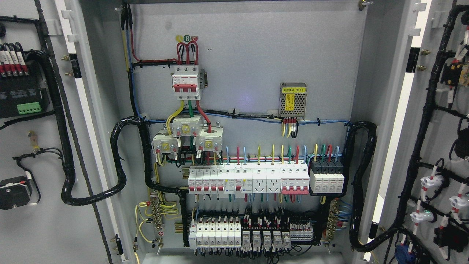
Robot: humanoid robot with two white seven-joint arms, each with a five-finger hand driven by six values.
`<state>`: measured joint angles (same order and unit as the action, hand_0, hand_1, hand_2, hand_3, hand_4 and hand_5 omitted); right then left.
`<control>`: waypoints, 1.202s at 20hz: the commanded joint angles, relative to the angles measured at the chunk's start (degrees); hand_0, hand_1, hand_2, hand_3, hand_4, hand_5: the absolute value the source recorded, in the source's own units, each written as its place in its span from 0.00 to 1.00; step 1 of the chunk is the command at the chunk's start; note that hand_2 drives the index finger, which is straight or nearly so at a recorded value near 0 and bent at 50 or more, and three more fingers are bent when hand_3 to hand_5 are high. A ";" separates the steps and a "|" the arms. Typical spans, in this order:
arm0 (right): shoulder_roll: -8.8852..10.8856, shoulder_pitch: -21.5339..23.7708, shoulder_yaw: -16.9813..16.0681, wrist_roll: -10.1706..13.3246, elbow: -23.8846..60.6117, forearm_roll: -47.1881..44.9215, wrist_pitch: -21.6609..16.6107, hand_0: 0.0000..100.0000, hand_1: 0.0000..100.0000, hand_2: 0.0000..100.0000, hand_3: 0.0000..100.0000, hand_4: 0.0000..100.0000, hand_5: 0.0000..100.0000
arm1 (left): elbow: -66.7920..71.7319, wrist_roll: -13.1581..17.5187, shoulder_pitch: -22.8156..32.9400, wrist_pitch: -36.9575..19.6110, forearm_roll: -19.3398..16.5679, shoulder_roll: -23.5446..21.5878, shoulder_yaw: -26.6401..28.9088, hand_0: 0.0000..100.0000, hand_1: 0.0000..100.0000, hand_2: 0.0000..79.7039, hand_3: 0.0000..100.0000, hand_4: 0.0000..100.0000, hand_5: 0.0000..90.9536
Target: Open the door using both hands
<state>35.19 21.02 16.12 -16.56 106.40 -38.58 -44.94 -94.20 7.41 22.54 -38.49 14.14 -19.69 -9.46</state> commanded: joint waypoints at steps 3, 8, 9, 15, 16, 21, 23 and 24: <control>-8.55 3.41 13.76 -0.05 -10.15 6.24 -8.23 0.00 0.00 0.00 0.00 0.00 0.00 | 12.44 -0.03 3.12 0.00 -2.45 7.30 -2.05 0.00 0.00 0.00 0.00 0.03 0.00; -11.10 7.28 14.29 -0.40 -16.82 6.15 -8.50 0.00 0.00 0.00 0.00 0.00 0.00 | 22.45 0.23 4.09 0.00 -2.62 8.79 -2.05 0.00 0.00 0.00 0.00 0.03 0.00; -11.19 8.42 14.38 -0.40 -17.19 6.15 -8.58 0.00 0.00 0.00 0.00 0.00 0.00 | 24.74 0.32 4.09 0.00 -2.62 9.23 -2.05 0.00 0.00 0.00 0.00 0.03 0.00; -11.28 14.30 15.61 -0.40 -21.31 6.24 -8.67 0.00 0.00 0.00 0.00 0.00 0.00 | 39.41 0.41 3.30 0.00 -4.03 11.95 -1.97 0.00 0.00 0.00 0.00 0.03 0.00; -11.28 15.36 15.61 -0.49 -22.10 6.24 -8.67 0.00 0.00 0.00 0.00 0.00 0.00 | 41.79 0.41 2.86 0.00 -4.12 12.48 -2.05 0.00 0.00 0.00 0.00 0.03 0.00; -11.54 18.71 15.53 -0.49 -27.63 6.24 -8.67 0.00 0.00 0.00 0.00 0.00 0.00 | 54.53 0.50 1.02 0.00 -5.52 14.68 -2.05 0.00 0.00 0.00 0.00 0.03 0.00; -11.98 19.41 15.44 -0.40 -31.23 6.24 -8.67 0.00 0.00 0.00 0.00 0.00 0.00 | 59.98 0.50 -0.30 0.08 -5.87 15.20 -2.14 0.00 0.00 0.00 0.00 0.03 0.00; -12.33 19.59 15.44 -0.40 -33.34 6.24 -8.67 0.00 0.00 0.00 0.00 0.00 0.00 | 62.62 0.50 -1.09 0.17 -6.05 15.90 -2.14 0.00 0.00 0.00 0.00 0.03 0.00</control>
<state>25.25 37.57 29.55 -17.01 85.95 -32.43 -45.03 -56.55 7.85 23.98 -38.53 9.20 -8.63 -11.25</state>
